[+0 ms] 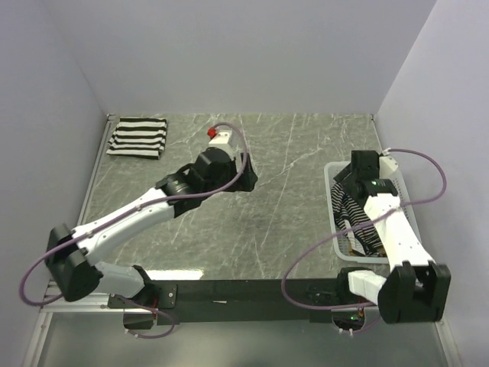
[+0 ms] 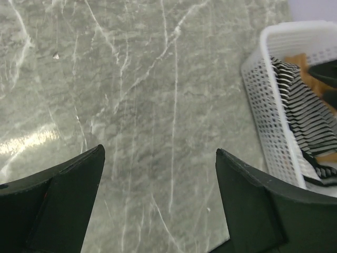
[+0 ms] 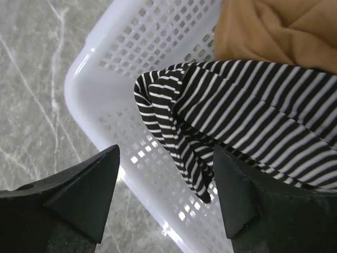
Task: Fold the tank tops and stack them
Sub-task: Grab the tank top from the pile
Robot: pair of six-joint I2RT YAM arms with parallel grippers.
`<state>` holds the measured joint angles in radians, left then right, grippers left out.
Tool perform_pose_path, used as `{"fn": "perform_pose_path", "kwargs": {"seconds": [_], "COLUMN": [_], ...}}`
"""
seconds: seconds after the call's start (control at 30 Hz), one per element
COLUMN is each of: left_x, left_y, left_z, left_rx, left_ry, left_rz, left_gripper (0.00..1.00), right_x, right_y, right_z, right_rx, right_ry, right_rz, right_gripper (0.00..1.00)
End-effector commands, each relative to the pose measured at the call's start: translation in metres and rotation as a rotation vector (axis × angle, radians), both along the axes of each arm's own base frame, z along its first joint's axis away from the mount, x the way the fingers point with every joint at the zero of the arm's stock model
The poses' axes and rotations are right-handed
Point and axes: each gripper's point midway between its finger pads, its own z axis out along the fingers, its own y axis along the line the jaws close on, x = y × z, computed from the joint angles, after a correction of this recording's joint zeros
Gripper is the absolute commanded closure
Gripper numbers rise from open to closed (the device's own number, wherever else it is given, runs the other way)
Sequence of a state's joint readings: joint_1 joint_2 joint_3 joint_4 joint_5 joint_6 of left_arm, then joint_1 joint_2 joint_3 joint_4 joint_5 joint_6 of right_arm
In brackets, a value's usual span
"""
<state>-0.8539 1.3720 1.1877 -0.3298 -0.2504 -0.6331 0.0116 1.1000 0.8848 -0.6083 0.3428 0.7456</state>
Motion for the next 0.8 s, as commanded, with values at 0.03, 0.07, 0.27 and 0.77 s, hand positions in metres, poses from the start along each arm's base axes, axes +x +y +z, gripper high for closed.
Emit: {"fn": "perform_pose_path", "kwargs": {"seconds": [0.03,0.07,0.27,0.77], "left_x": [-0.026,-0.029,-0.036,-0.037], "left_y": [0.005,0.007,0.016,0.011], "left_z": [0.046,0.046,0.054,0.058], "left_rx": [-0.147,-0.146,-0.113,-0.135], "left_ry": [-0.046,-0.044,-0.060,-0.065], "left_rz": [-0.075,-0.082,-0.107,-0.118], "left_gripper": [0.09,0.09,0.08,0.08], "right_x": [0.029,0.033,0.032,0.030], "right_y": [0.004,0.004,0.006,-0.006], "right_z": [-0.016,-0.019,-0.053,0.040], "right_rx": [0.047,0.050,0.065,-0.033], "right_ry": [0.005,0.000,0.068,-0.076], "right_rz": [-0.018,-0.021,-0.036,-0.002], "right_gripper": [0.25,0.25,0.37,1.00]}}
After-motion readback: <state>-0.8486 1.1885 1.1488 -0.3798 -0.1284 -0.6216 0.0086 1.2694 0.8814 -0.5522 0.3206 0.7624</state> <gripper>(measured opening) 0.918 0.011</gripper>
